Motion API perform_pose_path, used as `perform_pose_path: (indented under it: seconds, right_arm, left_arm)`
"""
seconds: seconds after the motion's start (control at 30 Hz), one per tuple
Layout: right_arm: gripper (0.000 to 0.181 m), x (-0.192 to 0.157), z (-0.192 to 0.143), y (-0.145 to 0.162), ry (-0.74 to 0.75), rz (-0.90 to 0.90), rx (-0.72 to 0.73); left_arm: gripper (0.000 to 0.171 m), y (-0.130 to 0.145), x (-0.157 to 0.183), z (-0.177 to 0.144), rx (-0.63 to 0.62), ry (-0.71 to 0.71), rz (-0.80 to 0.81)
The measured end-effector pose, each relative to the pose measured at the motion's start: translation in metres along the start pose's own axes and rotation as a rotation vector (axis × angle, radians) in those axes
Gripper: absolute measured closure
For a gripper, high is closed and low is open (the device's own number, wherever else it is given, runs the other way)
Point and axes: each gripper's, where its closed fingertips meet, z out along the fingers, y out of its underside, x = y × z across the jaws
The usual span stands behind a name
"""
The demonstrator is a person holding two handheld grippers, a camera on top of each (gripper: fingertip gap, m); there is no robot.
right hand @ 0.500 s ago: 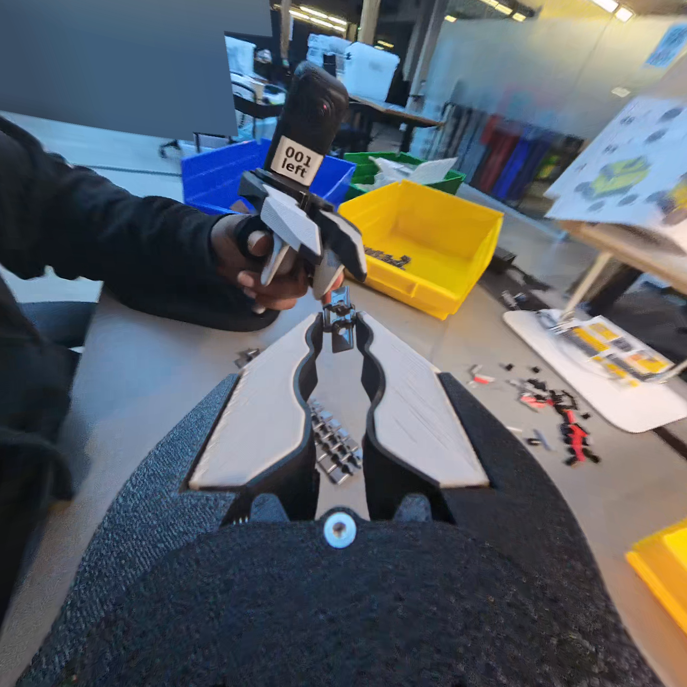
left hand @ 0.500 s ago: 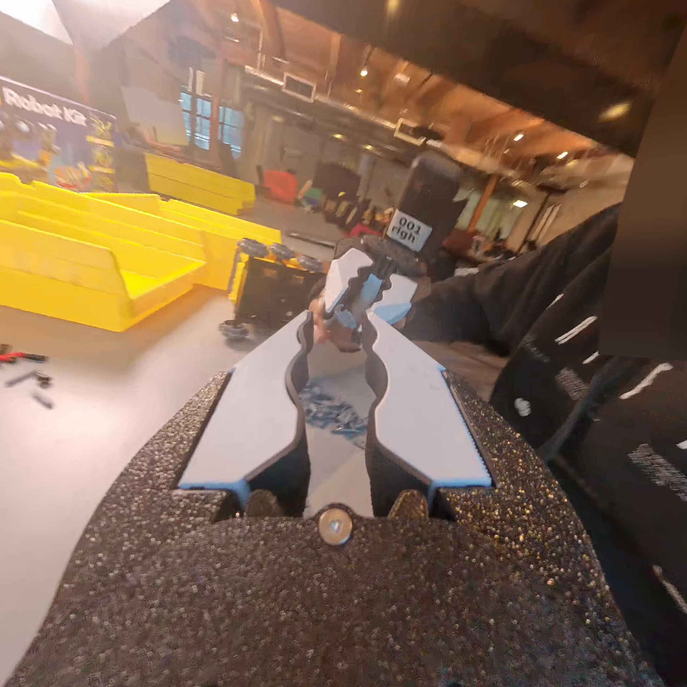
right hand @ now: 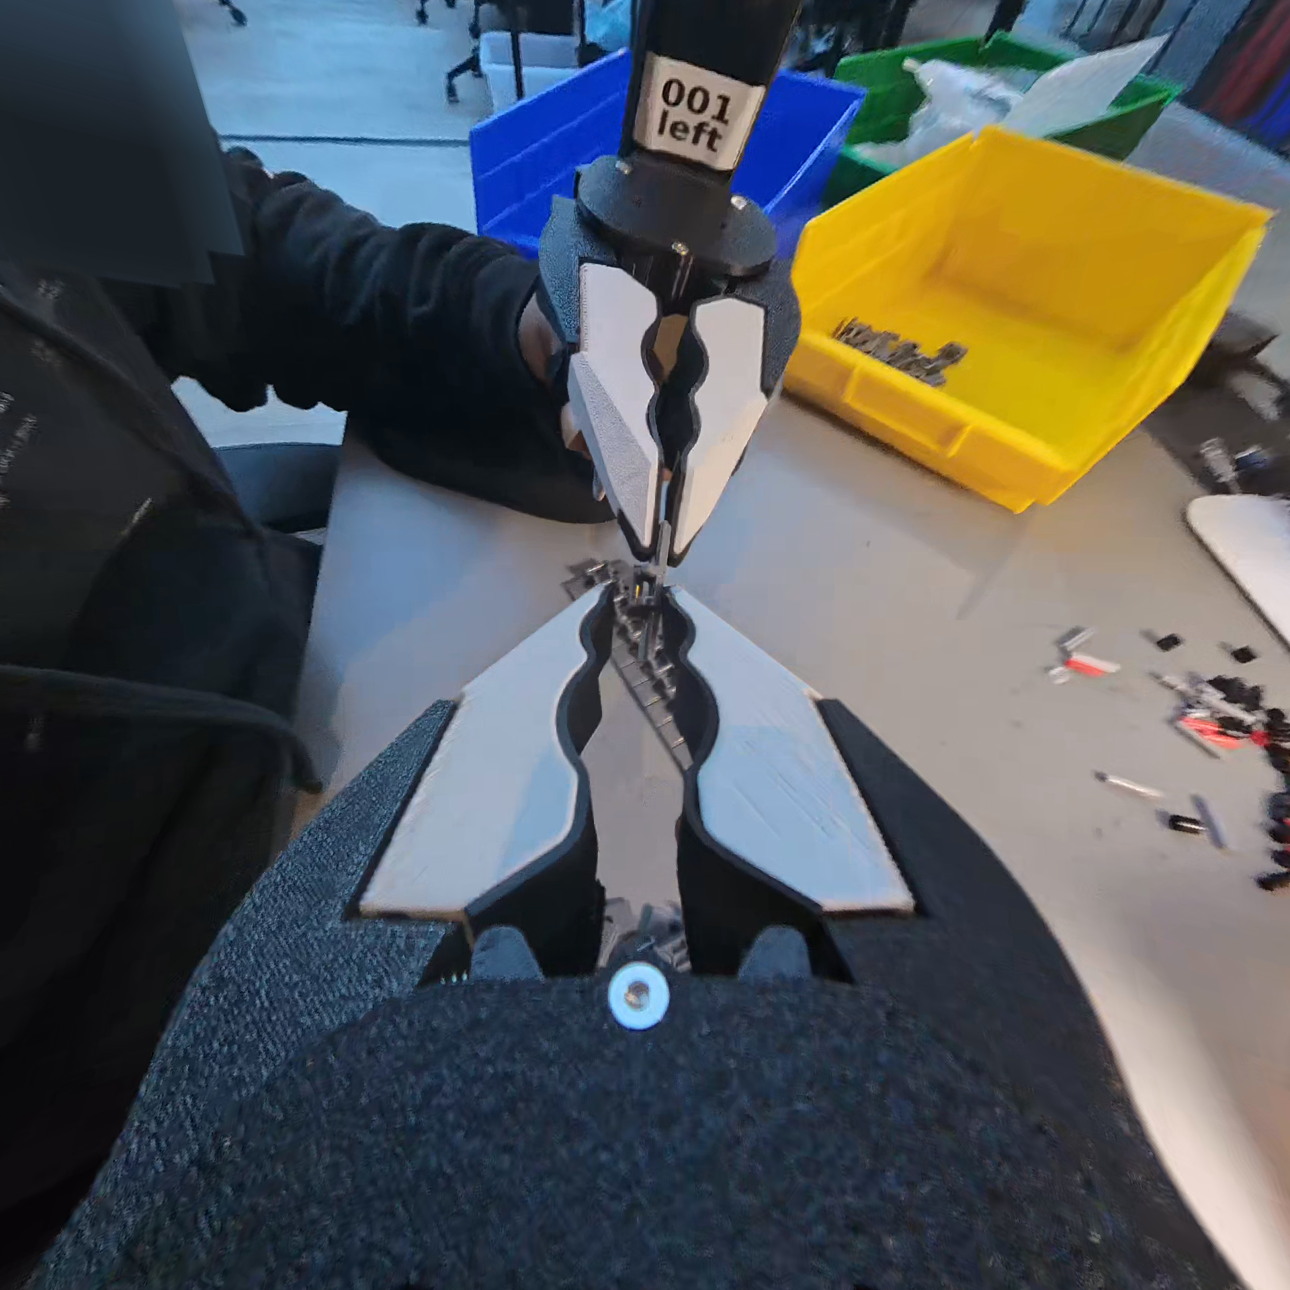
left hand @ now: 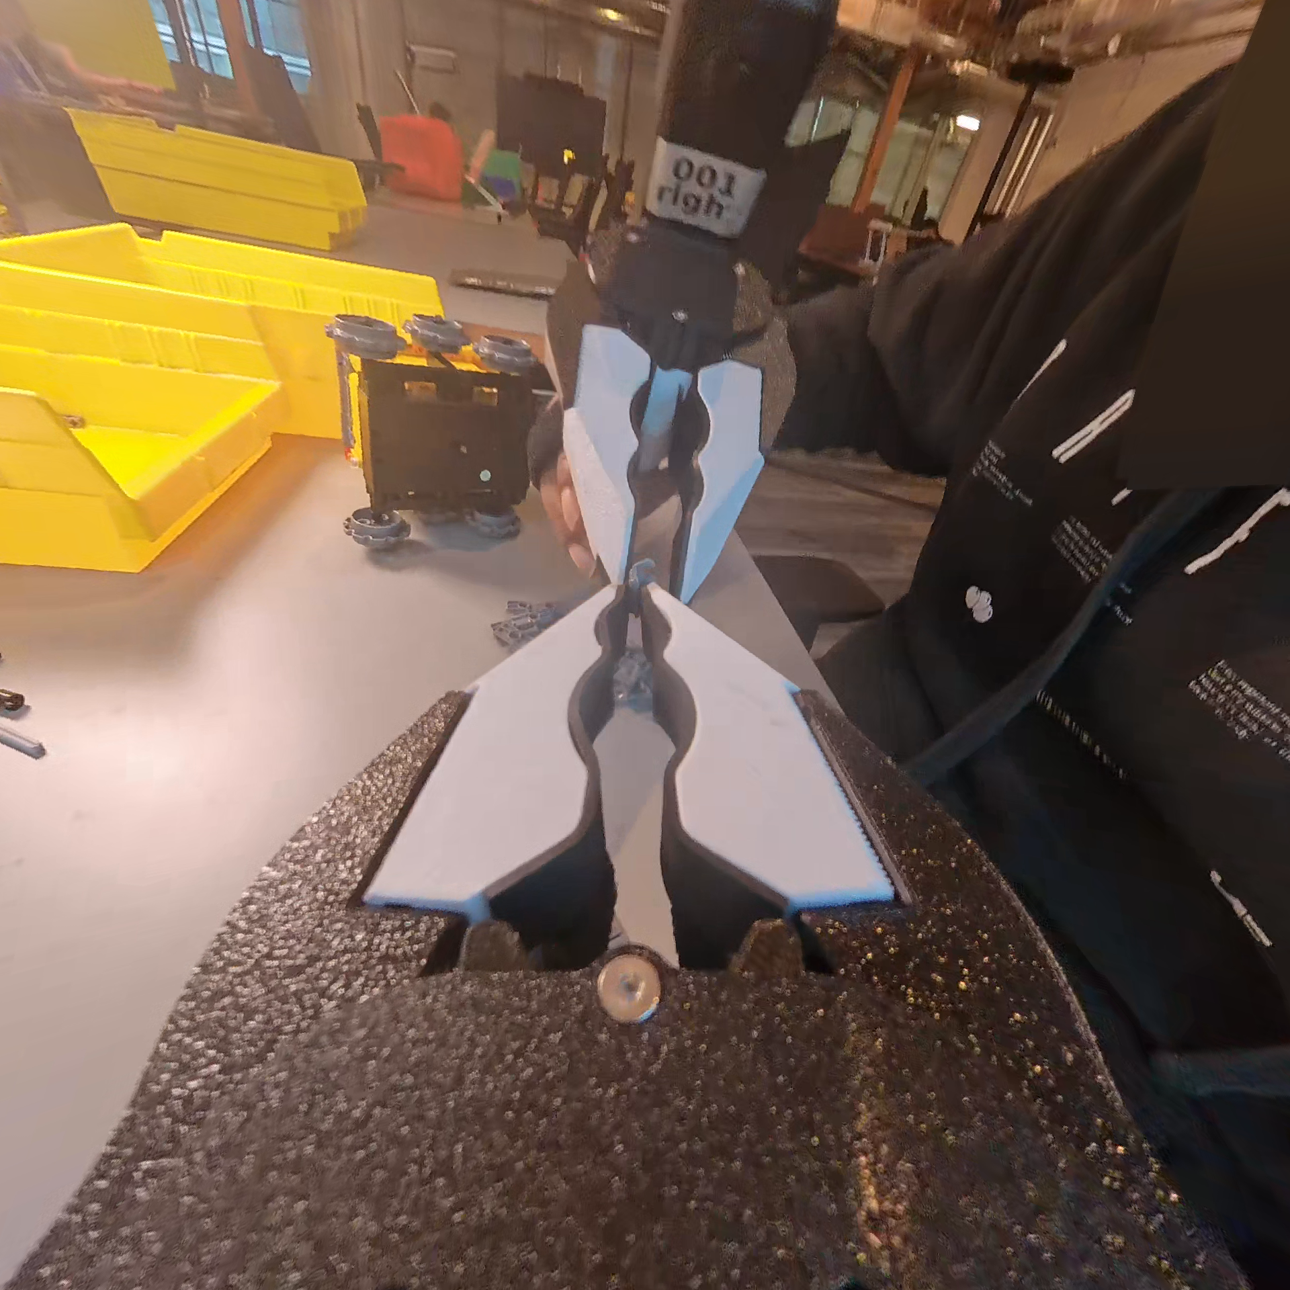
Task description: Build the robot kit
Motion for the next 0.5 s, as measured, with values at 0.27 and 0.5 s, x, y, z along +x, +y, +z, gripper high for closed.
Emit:
perform_pose_path:
  seconds: [0.27, 0.5]
  right_arm:
    - [0.173, -0.006, 0.006, 0.017, -0.09, 0.042, -0.13]
    - [0.174, 0.045, -0.003, 0.044, 0.051, 0.362, -0.171]
  left_arm:
    - [0.171, 0.021, 0.003, 0.008, -0.113, 0.014, 0.019]
    - [0.154, 0.047, -0.041, -0.004, -0.266, -0.202, 0.002]
